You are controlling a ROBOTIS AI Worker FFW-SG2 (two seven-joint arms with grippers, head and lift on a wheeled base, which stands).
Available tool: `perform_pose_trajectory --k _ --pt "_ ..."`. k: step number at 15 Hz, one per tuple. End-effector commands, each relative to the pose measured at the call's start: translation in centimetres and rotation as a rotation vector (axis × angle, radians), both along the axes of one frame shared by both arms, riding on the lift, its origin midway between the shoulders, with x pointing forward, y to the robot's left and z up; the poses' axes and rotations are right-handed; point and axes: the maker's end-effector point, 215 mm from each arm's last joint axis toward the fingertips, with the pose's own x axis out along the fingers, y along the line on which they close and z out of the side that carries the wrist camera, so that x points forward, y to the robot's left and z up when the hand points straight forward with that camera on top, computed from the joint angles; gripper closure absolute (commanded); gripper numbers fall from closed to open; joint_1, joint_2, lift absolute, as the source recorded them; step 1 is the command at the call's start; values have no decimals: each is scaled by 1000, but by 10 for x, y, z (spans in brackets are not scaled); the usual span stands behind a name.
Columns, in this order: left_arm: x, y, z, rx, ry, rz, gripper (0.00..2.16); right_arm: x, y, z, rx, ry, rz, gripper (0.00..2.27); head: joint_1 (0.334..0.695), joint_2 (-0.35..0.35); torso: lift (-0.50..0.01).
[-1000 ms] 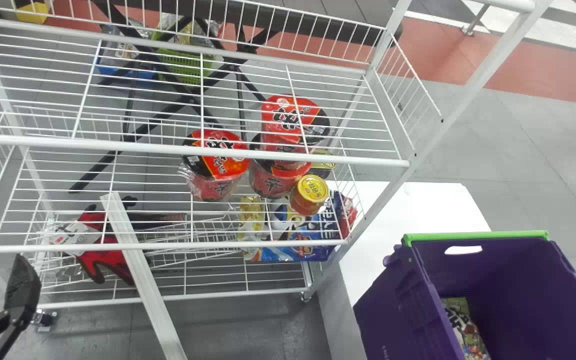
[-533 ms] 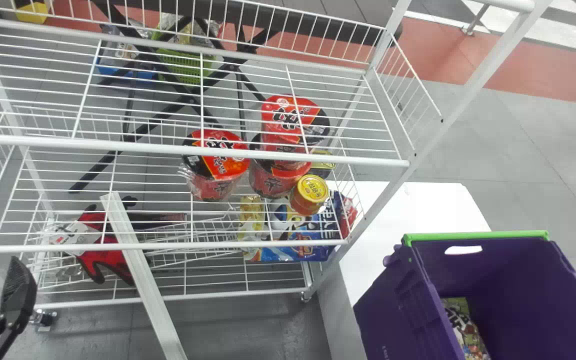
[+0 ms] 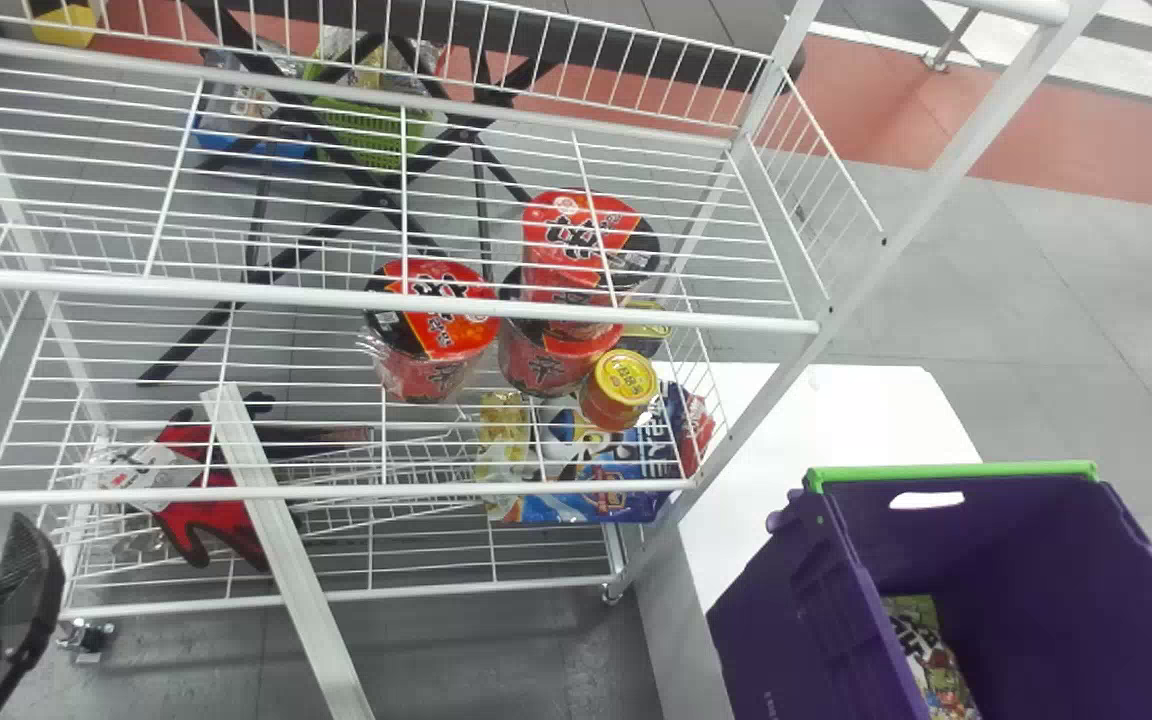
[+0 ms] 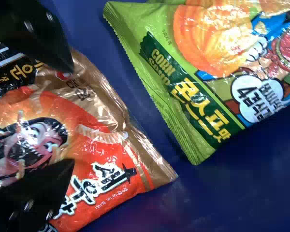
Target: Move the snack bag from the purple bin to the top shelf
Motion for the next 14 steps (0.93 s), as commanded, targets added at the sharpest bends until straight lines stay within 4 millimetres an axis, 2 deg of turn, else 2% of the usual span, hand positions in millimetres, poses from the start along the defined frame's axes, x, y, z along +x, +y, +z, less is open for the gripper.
perform_pose_trajectory --k 1,2,3,4,6,7,9,14 --pt "0 0 1 1 -1 -2 137 -1 4 -2 7 8 3 630 695 -350 -451" --pt "0 1 1 0 -3 0 137 0 5 -1 13 10 0 947 695 -350 -451" --pt "-1 1 2 1 -3 -3 137 0 7 -2 20 11 -8 1413 695 -350 -451" --pt "-1 1 3 2 -4 -1 137 1 8 -1 22 12 -25 2030 695 -350 -451" --pt "-1 1 2 2 -3 -1 137 4 12 1 41 -1 -53 2078 695 -350 -451" --pt "-1 1 2 2 -3 -1 137 0 17 5 65 15 -77 2192 695 -350 -451" --pt "-1 1 5 2 -8 -2 137 -7 24 13 95 54 -104 2250 695 -350 -451" --pt "-1 2 6 1 -14 1 137 -22 15 38 69 124 -105 2250 695 -350 -451"
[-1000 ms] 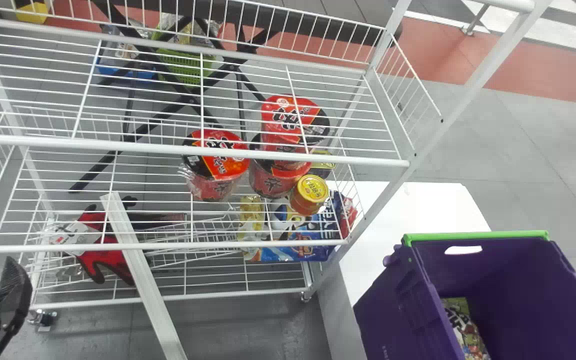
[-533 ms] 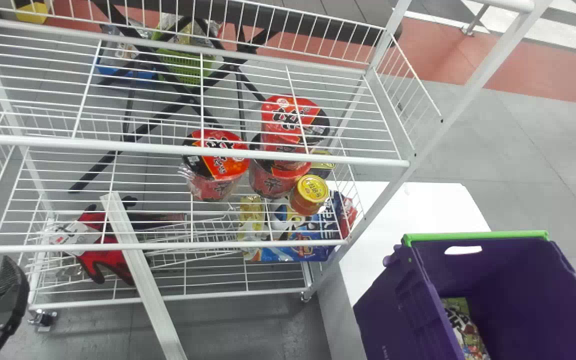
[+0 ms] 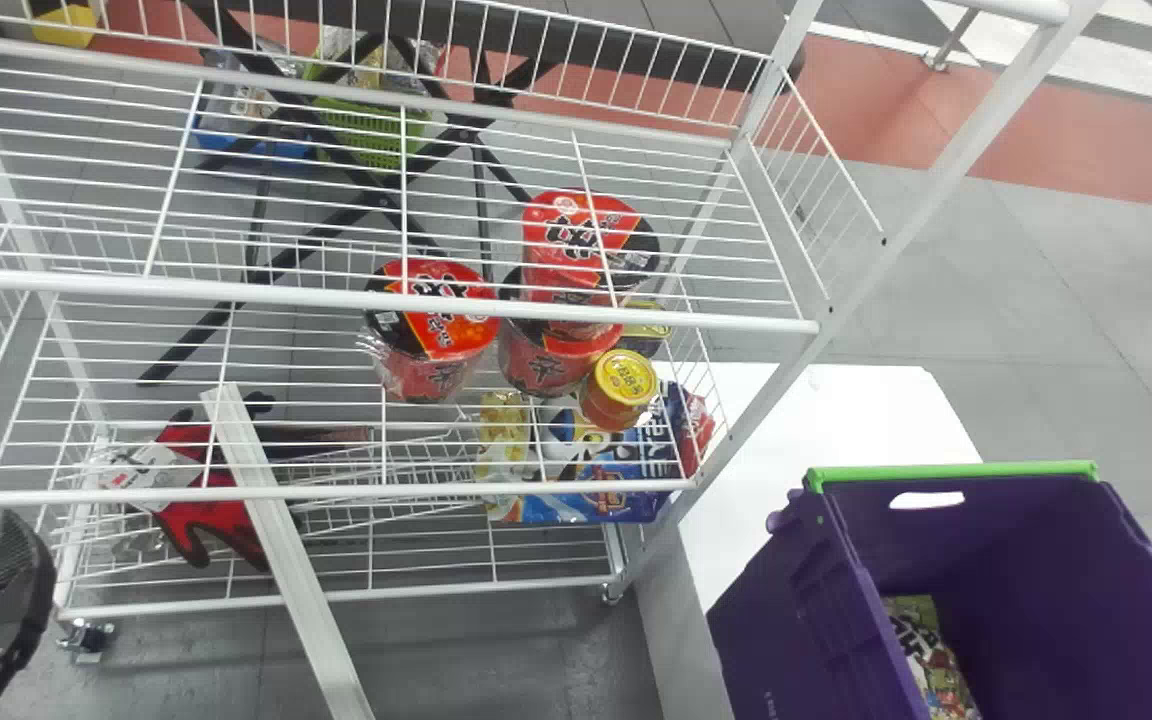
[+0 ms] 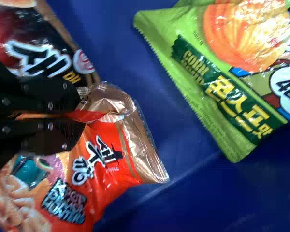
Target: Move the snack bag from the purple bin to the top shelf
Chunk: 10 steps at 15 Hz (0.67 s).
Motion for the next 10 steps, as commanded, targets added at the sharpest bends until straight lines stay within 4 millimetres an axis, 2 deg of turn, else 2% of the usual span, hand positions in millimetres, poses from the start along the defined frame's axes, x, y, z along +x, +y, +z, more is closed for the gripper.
perform_pose_trajectory --k 1,5,10 --pt "0 0 0 0 -1 2 137 -5 -10 18 -8 -6 -20 2253 695 -350 -451" --pt "0 -2 0 -4 0 -1 137 -12 -23 65 16 -54 -121 2253 695 -350 -451" --pt "3 -5 2 -5 -1 -8 137 4 -29 109 38 -127 -192 2253 695 -350 -451"
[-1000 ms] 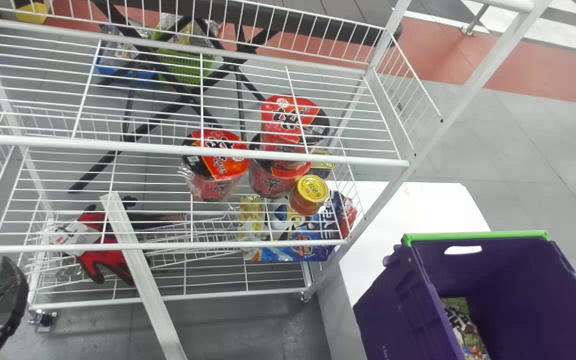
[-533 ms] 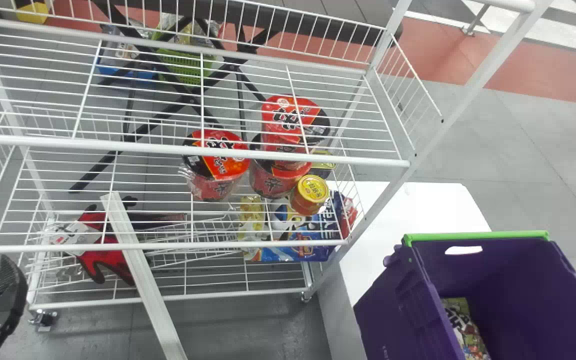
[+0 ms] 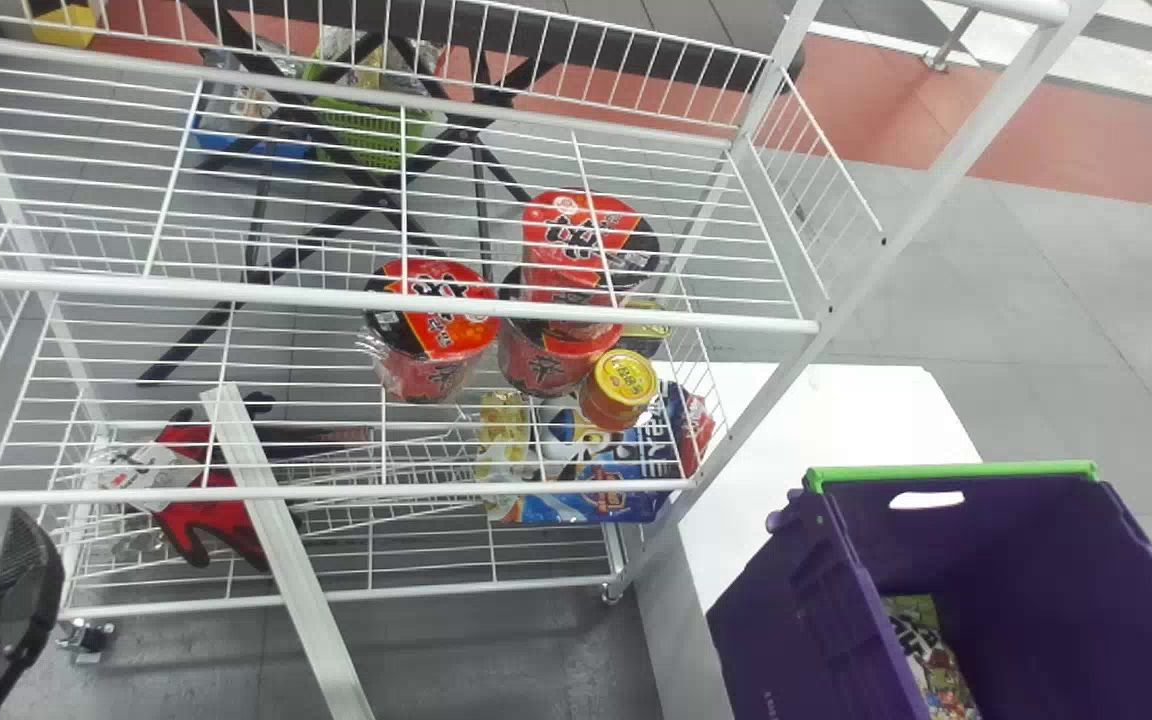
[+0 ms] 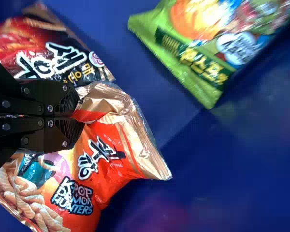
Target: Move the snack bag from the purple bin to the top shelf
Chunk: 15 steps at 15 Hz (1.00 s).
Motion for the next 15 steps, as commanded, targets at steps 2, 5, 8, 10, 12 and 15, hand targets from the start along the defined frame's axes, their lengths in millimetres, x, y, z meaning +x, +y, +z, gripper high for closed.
perform_pose_trajectory --k 2,5,8,10,12,15 --pt "1 -1 1 -1 0 -2 137 17 -28 37 -51 -66 -30 2253 695 -350 -451" --pt "1 -1 0 -1 2 -2 137 33 -44 58 -91 -108 -10 2253 695 -350 -451" --pt "0 -4 0 -4 3 -6 137 45 -44 65 -103 -135 8 2253 695 -350 -451" --pt "0 -4 1 -2 0 -7 137 54 -43 70 -102 -160 19 2253 695 -350 -451" --pt "-1 -4 1 -2 0 -7 137 56 -38 68 -90 -169 23 2253 695 -350 -451" --pt "-1 -4 1 -2 0 -5 137 60 -34 66 -79 -181 25 2253 695 -350 -451"
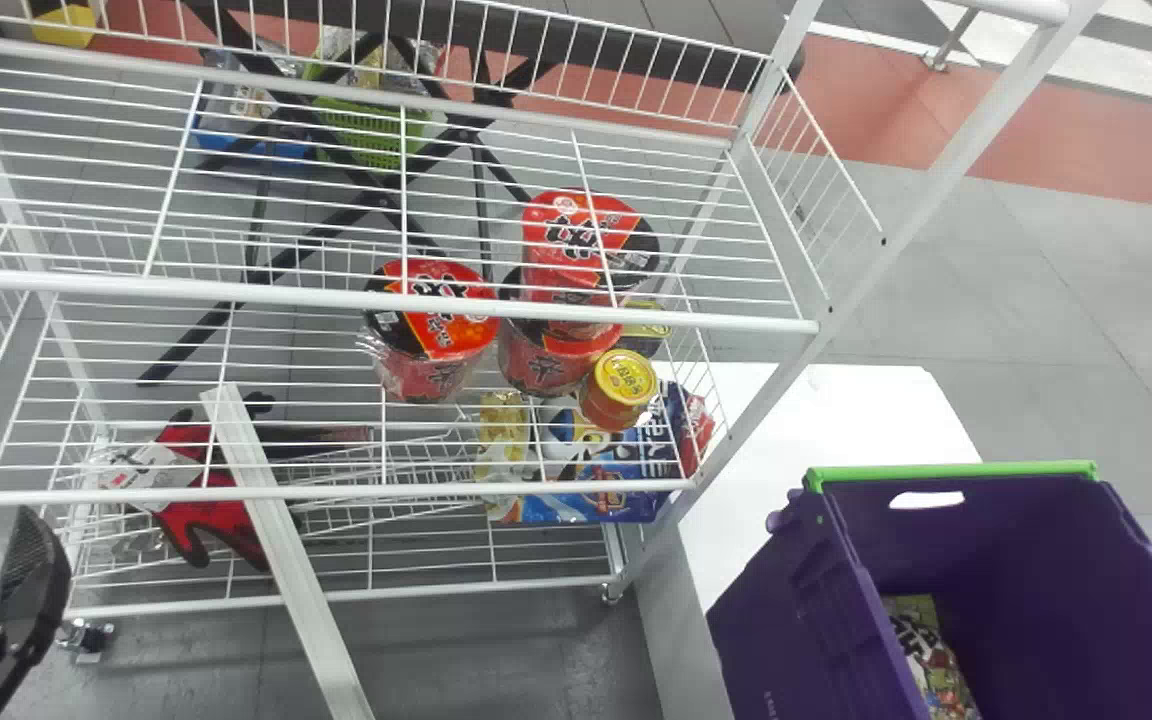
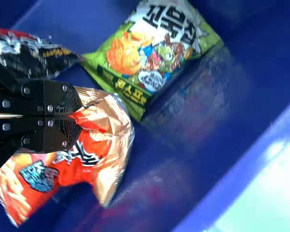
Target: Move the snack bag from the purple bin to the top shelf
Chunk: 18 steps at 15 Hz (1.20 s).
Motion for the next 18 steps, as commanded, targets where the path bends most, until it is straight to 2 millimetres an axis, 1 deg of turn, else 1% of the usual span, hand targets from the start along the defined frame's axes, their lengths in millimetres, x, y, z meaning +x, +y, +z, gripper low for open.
perform_pose_trajectory --k 1,4,7,11,12,18 --pt "0 0 0 0 0 1 137 -1 2 -1 7 -2 -3 2250 695 -350 -451" --pt "0 0 0 0 0 -1 137 2 8 -3 27 -21 -1 2253 695 -350 -451" --pt "0 2 1 2 -2 2 137 8 20 -5 50 -49 9 2253 695 -350 -451" --pt "0 3 1 4 -3 5 137 7 20 -4 38 -48 11 2253 695 -350 -451" --pt "0 3 1 4 -3 5 137 7 20 -4 32 -48 11 2253 695 -350 -441" --pt "0 2 3 3 -8 0 137 8 20 -1 36 -73 -2 2253 695 -350 -420"
